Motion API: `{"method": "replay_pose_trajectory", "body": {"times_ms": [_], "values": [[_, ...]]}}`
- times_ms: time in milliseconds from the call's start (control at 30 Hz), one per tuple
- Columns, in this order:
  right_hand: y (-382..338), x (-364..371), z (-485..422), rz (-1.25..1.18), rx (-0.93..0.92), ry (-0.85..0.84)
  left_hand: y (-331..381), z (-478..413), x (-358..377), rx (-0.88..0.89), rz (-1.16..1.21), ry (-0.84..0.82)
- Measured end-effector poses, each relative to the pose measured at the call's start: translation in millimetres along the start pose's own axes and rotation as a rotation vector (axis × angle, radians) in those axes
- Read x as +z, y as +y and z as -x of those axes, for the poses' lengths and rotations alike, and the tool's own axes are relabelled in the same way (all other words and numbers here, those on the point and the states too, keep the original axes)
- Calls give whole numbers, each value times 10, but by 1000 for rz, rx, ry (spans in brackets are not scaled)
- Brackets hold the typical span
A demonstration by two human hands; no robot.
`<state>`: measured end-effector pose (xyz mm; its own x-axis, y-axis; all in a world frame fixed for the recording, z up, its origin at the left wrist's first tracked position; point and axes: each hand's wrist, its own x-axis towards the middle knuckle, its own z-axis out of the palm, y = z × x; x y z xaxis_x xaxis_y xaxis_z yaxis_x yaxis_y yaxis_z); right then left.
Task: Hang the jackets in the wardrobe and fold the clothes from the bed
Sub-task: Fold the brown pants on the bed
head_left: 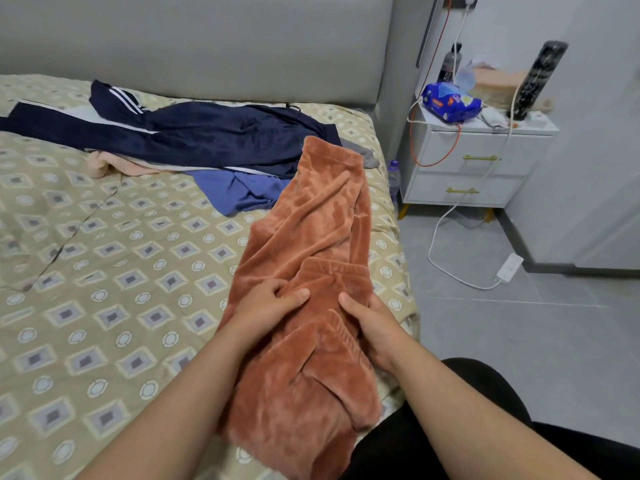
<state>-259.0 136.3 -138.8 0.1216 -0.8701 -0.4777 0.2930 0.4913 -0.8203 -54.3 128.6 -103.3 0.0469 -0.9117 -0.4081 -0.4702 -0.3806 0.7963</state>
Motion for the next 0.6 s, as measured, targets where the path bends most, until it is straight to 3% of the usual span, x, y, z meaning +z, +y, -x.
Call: {"method": "replay_pose_trajectory", "body": {"times_ms": [133, 233, 300, 367, 400, 467, 500, 533, 600], "values": [[-16, -36, -72, -74, -23, 68, 136, -107, 101, 13, 281, -102], [-38, -71, -167, -167, 15, 138, 116, -227, 143, -29, 522, 52], [-33, -66, -197, -96, 68, 139, 63, -279, 157, -97, 588, 127], [-73, -54, -150, 126, 112, 154, 43, -314, 158, -105, 452, 153], [-80, -79, -129, 233, 124, 163, 64, -298, 151, -73, 261, 200], [-90, -137, -83, 352, 139, 138, 102, -207, 122, 79, -174, 456], [-96, -162, -65, 364, 148, 111, 138, -115, 109, 202, -274, 559], [-94, -176, -50, 361, 157, 81, 153, -11, 116, 308, -292, 551], [-83, -163, -52, 357, 143, 65, 139, 201, 188, 355, -256, 234]]}}
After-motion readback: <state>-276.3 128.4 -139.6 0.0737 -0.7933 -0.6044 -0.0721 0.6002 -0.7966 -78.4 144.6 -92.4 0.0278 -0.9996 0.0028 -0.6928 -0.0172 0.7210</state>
